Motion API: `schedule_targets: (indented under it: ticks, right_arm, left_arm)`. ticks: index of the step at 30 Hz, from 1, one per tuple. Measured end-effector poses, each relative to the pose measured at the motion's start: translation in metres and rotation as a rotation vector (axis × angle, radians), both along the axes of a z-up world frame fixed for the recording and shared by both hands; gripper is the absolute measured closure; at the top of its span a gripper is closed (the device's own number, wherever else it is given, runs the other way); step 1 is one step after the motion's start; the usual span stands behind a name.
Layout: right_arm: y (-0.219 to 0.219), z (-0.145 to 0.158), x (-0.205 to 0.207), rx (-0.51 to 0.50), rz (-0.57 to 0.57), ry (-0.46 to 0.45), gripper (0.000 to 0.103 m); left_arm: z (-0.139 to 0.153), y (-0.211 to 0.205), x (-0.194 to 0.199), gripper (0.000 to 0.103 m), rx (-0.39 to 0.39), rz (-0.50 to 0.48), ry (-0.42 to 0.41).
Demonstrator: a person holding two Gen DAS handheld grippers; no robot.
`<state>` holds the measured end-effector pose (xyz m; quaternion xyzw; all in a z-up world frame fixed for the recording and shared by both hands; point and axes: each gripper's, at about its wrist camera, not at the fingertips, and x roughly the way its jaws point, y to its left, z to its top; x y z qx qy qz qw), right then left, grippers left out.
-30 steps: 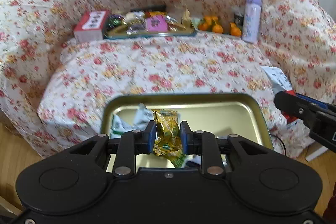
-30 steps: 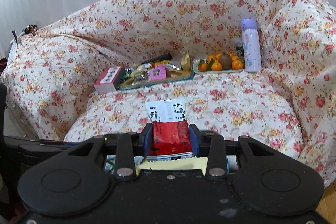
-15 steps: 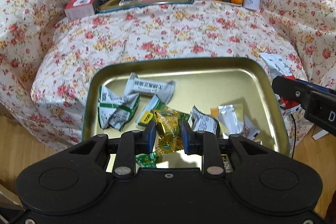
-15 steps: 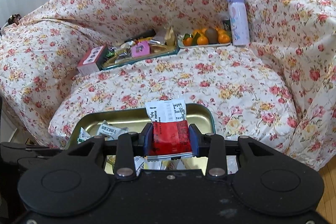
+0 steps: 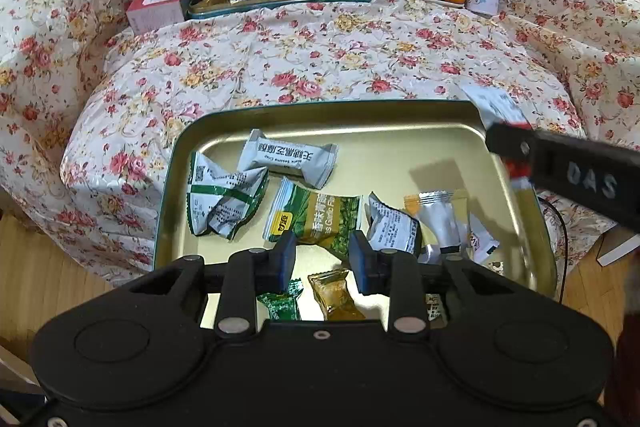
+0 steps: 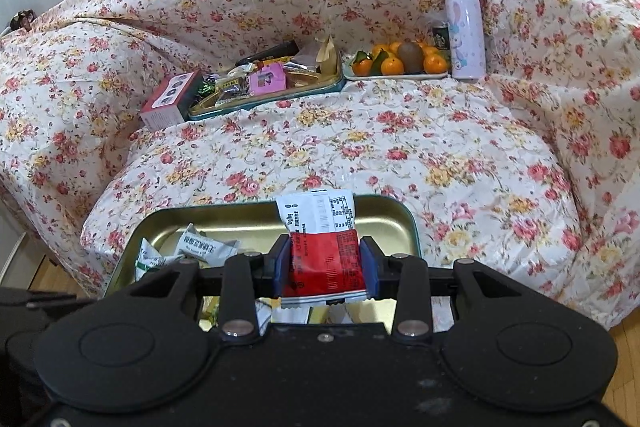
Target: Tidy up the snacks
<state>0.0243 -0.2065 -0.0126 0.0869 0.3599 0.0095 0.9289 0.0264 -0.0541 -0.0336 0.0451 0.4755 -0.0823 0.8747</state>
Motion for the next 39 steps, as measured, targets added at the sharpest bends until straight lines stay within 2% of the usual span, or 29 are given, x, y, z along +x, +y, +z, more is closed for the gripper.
schedule_targets:
  ticks: [7,13,15,25,33,39]
  right_arm:
    - [0.004,0.002,0.012,-0.007,0.002,-0.038,0.060]
    - [0.006,0.007,0.002,-0.028,-0.007,-0.043,0.054]
    - [0.006,0.008,-0.003,-0.029,-0.018,-0.033,0.048]
    - [0.004,0.008,-0.027,-0.034,-0.066,0.036,0.037]
    - [0.009,0.000,-0.031,-0.049,-0.077,0.096,0.030]
    - [0.016,-0.005,-0.036,-0.044,-0.057,0.109,0.030]
  left_arm:
    - [-0.001,0.008,0.002,0.063,-0.011,0.040,0.003]
    - [0.001,0.013,0.002,0.063,-0.012,0.066,-0.006]
    - [0.002,0.014,0.002,0.063,-0.011,0.073,-0.013]
    - [0.007,0.024,0.001,0.063,0.006,0.097,-0.049]
    - [0.007,0.028,0.000,0.063,0.029,0.107,-0.068]
    - [0.007,0.025,-0.004,0.063,0.037,0.098,-0.068]
